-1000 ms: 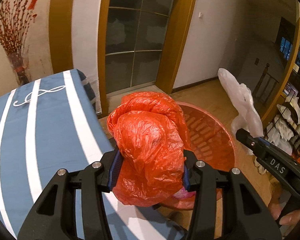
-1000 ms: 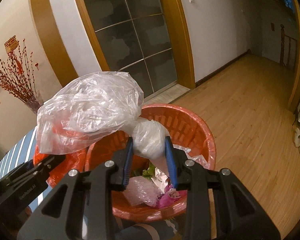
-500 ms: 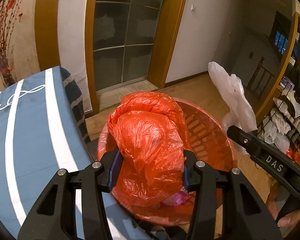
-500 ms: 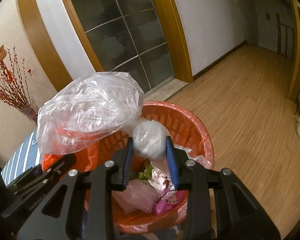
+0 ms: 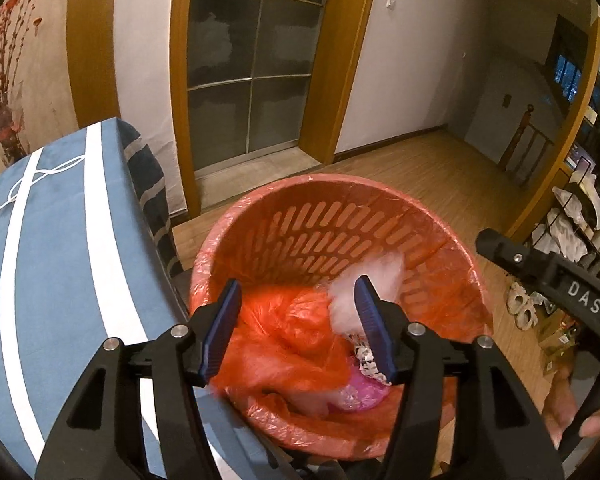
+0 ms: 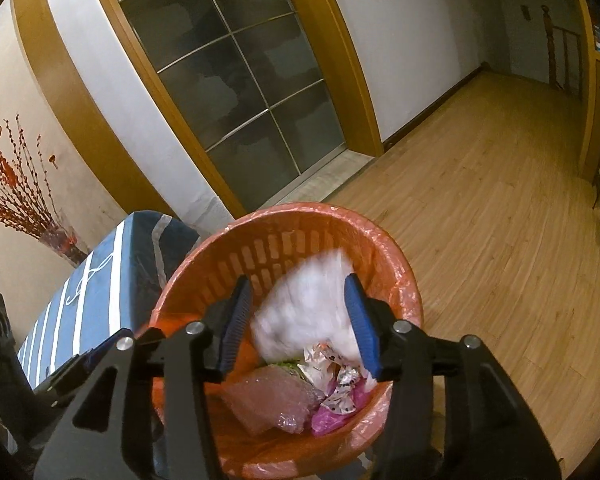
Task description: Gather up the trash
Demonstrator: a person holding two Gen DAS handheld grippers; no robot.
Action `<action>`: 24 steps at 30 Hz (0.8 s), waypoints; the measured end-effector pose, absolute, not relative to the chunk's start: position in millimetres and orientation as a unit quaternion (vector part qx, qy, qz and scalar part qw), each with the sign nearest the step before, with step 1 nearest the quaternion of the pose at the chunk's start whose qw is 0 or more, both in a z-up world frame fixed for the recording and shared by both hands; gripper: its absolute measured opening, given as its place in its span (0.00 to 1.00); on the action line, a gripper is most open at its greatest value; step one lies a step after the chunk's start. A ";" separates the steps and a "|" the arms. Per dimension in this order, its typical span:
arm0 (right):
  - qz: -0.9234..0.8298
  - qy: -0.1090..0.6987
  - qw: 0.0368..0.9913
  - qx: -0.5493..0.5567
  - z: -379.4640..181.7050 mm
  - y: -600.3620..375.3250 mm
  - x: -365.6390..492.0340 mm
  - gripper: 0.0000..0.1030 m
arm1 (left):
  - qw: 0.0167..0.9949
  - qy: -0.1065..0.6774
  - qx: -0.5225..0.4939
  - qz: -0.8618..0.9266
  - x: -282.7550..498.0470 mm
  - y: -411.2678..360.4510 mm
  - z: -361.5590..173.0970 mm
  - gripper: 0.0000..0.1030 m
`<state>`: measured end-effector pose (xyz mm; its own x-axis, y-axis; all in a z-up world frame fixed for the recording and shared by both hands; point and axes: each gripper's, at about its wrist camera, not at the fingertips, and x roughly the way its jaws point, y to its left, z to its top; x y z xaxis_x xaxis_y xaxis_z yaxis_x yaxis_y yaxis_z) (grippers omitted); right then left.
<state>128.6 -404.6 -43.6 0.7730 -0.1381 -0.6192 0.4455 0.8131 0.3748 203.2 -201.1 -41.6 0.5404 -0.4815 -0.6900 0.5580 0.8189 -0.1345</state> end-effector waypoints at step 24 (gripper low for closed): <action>-0.162 0.242 0.930 0.226 16.5 -369.7 67.7 0.52 | 0.904 0.320 0.034 -0.280 155.3 -156.8 17.5 0.62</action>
